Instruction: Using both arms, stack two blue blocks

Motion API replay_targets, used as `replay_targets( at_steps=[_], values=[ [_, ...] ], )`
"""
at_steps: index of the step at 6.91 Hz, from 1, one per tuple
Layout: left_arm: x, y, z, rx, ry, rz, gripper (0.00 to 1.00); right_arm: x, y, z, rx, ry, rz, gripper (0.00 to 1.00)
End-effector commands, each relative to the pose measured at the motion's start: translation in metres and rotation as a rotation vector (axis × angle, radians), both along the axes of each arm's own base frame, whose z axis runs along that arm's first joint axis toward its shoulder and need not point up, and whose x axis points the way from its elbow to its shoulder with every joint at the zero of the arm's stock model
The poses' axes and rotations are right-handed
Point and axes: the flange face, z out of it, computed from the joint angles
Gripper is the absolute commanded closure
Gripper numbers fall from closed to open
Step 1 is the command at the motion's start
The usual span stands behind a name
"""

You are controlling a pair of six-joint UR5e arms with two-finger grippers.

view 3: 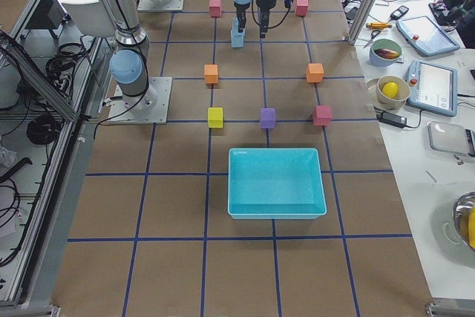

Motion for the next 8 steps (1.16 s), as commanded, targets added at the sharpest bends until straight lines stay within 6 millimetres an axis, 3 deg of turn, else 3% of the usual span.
replay_targets(
  at_steps=[1,2,3,4,6,8],
  values=[
    [0.0,0.0,-0.007,0.014,-0.006,0.019,0.8,-0.002,0.018,0.014,0.038,-0.002,0.005,0.0],
    [0.0,-0.001,-0.009,0.015,-0.004,0.02,0.79,-0.003,0.024,0.022,0.023,-0.004,0.005,0.0],
    [0.0,0.0,-0.011,0.022,-0.008,0.02,0.52,-0.004,0.029,0.032,0.004,-0.006,0.013,0.0],
    [-0.001,0.002,-0.015,0.028,-0.01,0.017,0.01,-0.005,0.035,0.043,-0.016,-0.005,0.027,0.0],
    [-0.002,0.004,0.001,0.004,0.006,0.013,0.0,-0.005,0.051,0.054,0.013,-0.006,0.092,0.0],
    [0.011,-0.001,0.042,-0.056,0.039,0.02,0.0,-0.006,0.06,0.061,0.017,-0.007,0.149,0.0]
  ],
)
